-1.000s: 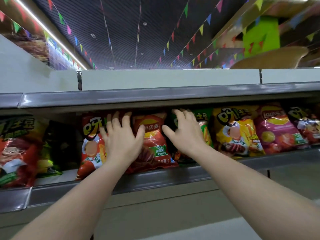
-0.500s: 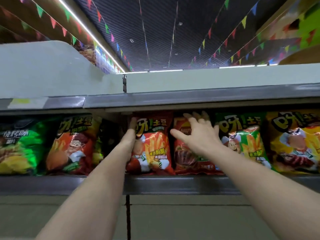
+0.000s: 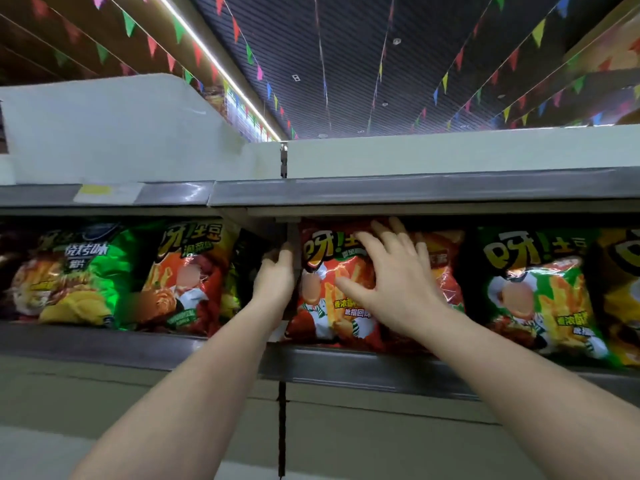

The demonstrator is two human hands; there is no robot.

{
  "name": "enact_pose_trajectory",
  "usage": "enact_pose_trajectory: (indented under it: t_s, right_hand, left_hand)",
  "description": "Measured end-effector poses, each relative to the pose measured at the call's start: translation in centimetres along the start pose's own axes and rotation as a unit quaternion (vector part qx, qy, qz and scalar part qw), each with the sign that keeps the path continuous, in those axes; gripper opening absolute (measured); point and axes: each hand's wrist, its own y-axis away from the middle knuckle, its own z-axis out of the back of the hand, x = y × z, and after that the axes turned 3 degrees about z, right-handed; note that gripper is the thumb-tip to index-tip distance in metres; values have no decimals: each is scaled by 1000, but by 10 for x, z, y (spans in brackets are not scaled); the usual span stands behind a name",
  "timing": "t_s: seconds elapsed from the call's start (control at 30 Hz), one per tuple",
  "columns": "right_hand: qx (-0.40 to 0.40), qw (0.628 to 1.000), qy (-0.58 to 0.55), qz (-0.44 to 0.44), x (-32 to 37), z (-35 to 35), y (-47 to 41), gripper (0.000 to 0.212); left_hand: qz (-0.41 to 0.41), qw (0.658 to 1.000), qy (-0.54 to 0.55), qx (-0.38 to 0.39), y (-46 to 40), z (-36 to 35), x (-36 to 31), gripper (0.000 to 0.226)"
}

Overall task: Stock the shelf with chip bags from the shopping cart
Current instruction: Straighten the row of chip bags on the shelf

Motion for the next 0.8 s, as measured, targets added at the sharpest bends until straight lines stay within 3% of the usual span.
enact_pose_trajectory:
  t_s: [0.17,0.23,0.3,0.47,0.57,0.8]
  right_hand:
    - [-35,986,-114,117,39,-15,0,54]
    - [-14,977,-164,136,57,-20,0,49]
    - [17,969,-209,134,73,-26,0,48]
    - [88,950,-292,63,101,-42,-1,49]
    - [126,946,-299,13,114,-53,-12,51]
    - [83,913,-374,-140,141,-85,-58,54]
  left_hand:
    - [-65,997,2,-32,30,34,13,25]
    - [-77,996,-8,-42,38,51,18,10]
    - [-93,993,-25,-64,44,70,21,9]
    - [-86,981,-84,-155,50,121,25,7]
    - [-78,976,-107,-174,43,149,22,20]
    - [-96,950,-178,-239,-20,225,21,37]
